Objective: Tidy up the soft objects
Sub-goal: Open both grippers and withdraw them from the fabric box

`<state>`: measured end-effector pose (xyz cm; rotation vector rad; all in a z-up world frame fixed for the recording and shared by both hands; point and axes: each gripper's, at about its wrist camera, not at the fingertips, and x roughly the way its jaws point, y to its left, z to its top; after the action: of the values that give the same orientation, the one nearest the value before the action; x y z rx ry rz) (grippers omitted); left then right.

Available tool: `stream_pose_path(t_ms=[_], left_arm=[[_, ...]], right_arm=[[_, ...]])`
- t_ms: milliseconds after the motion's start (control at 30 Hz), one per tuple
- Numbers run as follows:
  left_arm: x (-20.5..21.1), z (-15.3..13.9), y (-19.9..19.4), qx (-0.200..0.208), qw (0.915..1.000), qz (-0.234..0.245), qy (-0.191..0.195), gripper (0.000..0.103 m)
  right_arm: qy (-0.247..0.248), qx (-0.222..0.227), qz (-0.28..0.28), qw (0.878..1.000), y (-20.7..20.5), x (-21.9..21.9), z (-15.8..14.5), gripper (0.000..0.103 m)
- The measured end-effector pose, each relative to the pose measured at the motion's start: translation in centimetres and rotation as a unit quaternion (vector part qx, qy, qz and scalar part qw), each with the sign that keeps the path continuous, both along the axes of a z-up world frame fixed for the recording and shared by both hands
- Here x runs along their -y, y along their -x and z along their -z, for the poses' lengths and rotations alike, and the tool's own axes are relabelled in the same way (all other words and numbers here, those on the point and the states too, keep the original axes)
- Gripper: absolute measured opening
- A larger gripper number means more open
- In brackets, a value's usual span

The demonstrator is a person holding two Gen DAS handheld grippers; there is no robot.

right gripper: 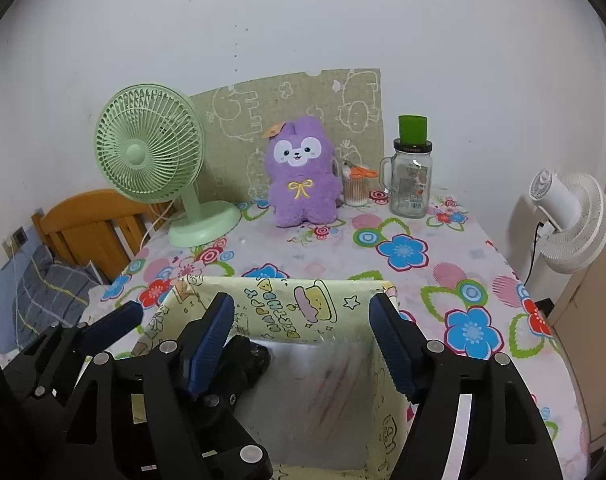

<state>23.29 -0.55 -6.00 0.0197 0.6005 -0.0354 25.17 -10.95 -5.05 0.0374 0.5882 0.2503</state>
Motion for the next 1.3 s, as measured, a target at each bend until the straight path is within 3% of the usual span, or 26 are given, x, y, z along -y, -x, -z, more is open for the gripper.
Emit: stream_pose_path(t_ms=[100,867,1300], left_arm=[[0.2,-0.4,0.7,0.009,0.9999,0.001,-0.005,0.09],[1.2,-3.4,6.3,0.047,0.9989,0.007,-0.004,0.099],[1.4,-4.5,9.3,0.059,0.9982,0.01,0.0,0.1]], right_arm=[[0.006,0.01,0.009,1.0,0.7,0.0,-0.4,0.084],[0.016,0.045,0.01,0.999,6.5,1.2,-3.8,0.086],[0.021,0.061,0.009,0.998,9.5,1.5,-5.2,0.093]])
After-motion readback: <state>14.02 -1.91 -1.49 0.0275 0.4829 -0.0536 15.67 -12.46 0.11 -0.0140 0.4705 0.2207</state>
